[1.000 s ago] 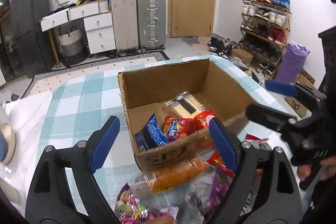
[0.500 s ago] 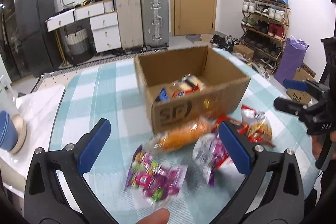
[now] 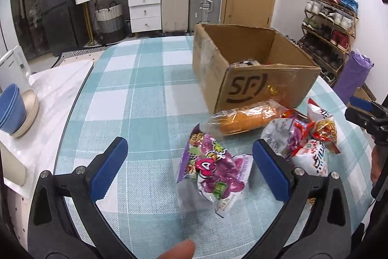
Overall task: Organize snacks
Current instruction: 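Move both tools back toward the remaining snacks on the table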
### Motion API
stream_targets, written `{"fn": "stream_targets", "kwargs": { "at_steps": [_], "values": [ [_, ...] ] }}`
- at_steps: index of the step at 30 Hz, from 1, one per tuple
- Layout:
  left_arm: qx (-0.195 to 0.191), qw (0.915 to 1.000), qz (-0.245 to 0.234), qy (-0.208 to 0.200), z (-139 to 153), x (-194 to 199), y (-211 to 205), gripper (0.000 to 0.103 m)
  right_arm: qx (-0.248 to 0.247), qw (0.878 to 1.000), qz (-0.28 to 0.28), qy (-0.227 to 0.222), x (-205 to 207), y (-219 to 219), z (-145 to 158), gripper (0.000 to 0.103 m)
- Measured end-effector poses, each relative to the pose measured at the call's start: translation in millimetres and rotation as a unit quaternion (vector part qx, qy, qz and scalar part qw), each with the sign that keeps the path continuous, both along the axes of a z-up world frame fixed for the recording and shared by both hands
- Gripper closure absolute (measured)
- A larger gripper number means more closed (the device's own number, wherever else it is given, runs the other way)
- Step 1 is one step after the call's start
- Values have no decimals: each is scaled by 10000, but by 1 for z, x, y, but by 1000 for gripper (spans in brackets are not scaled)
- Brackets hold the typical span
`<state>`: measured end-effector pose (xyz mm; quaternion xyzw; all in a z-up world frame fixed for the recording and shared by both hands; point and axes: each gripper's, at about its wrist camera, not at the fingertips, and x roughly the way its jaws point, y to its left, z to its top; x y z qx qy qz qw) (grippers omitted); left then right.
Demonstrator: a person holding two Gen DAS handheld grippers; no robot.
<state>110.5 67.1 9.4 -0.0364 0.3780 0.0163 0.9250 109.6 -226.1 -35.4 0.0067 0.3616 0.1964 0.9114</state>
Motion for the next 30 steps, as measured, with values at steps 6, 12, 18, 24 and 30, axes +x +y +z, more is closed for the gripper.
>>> {"fn": "stream_targets", "kwargs": {
  "at_steps": [6, 12, 18, 24, 30],
  "values": [
    [-28, 9998, 19, 207, -13, 10, -6, 0, 80, 9998, -99, 141, 4, -2, -6, 1],
    [-193, 9987, 165, 444, -26, 20, -6, 0, 161, 9986, -419, 294, 13, -7, -18, 1],
    [-309, 9972, 370, 566, -40, 27, -2, 0, 421, 9961, -581, 512, 20, -11, -29, 1],
    [-495, 9955, 420, 688, -52, 33, -2, 0, 554, 9931, -811, 647, 22, -7, -40, 1],
    [-501, 9952, 371, 748, -59, 38, -6, 0, 325, 9938, -777, 729, 24, 0, -47, 1]
  ]
}}
